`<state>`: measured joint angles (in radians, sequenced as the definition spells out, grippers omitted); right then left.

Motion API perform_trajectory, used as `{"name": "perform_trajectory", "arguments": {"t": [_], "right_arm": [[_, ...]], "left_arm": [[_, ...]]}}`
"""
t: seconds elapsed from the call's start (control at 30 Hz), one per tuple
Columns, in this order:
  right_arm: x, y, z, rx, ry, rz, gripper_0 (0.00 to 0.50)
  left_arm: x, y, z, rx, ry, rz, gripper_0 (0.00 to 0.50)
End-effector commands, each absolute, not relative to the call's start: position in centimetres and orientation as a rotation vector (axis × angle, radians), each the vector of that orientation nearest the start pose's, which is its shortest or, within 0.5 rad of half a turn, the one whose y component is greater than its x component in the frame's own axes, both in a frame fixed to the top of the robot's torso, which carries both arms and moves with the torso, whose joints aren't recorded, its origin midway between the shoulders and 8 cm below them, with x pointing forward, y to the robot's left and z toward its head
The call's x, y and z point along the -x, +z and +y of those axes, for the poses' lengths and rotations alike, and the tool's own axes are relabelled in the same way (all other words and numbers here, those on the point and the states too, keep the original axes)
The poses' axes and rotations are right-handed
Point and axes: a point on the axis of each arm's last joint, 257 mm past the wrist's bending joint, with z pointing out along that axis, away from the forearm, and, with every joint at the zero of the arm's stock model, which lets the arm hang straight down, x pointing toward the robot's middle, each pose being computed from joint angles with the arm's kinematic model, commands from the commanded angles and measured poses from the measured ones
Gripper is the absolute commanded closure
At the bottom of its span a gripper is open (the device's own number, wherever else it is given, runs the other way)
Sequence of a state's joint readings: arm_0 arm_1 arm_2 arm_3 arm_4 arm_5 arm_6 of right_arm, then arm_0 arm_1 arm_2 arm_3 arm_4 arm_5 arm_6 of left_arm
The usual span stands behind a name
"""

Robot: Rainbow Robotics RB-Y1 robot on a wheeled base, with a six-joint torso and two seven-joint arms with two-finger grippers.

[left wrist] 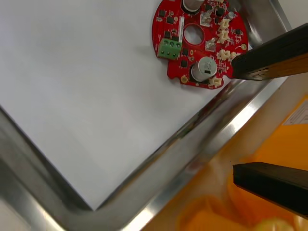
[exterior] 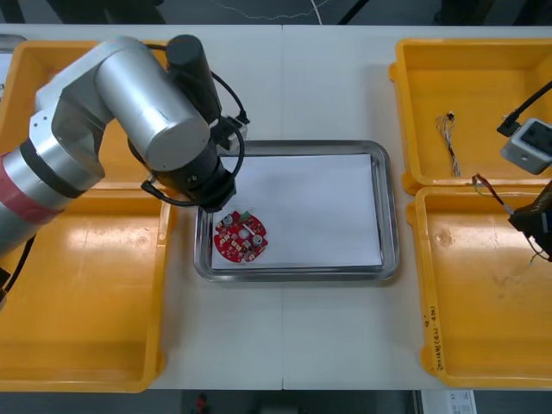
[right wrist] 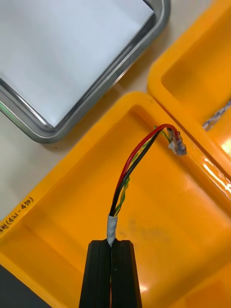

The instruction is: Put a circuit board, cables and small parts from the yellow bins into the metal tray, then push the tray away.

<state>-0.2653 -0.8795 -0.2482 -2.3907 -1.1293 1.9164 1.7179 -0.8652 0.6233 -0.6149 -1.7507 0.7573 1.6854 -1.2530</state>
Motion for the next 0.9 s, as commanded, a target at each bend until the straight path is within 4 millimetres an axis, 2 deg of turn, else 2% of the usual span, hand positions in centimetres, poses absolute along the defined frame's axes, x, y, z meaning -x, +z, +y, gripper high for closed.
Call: {"name": "perform_trajectory", "arguments": {"t": [0.03, 0.43, 0.5, 0.77, 0.9], "right_arm": [[-35.7, -9.6, -25.3, 1.259, -0.165, 2.272, 0.5], [-35.3, -11.3, -19.5, 1.577, -0.215, 2.152, 0.5], [-35.3, -11.6, -18.0, 1.616, -0.21, 2.113, 0.5], [-35.7, -12.8, -12.8, 1.717, -0.188, 1.994, 0.5], [-36.1, -13.4, -10.9, 1.742, -0.167, 1.955, 0.5]], "left_arm": [[-50.1, -14.5, 14.6, -0.63, 0.111, 2.563, 0.0], [-52.3, -10.5, 20.2, -0.501, 0.154, 2.523, 0.0], [-52.5, -9.7, 21.1, -0.489, 0.157, 2.515, 0.0], [-54.0, -7.8, 24.2, -0.475, 0.116, 2.546, 0.0], [-55.2, -7.4, 25.5, -0.481, 0.139, 2.548, 0.0]]}}
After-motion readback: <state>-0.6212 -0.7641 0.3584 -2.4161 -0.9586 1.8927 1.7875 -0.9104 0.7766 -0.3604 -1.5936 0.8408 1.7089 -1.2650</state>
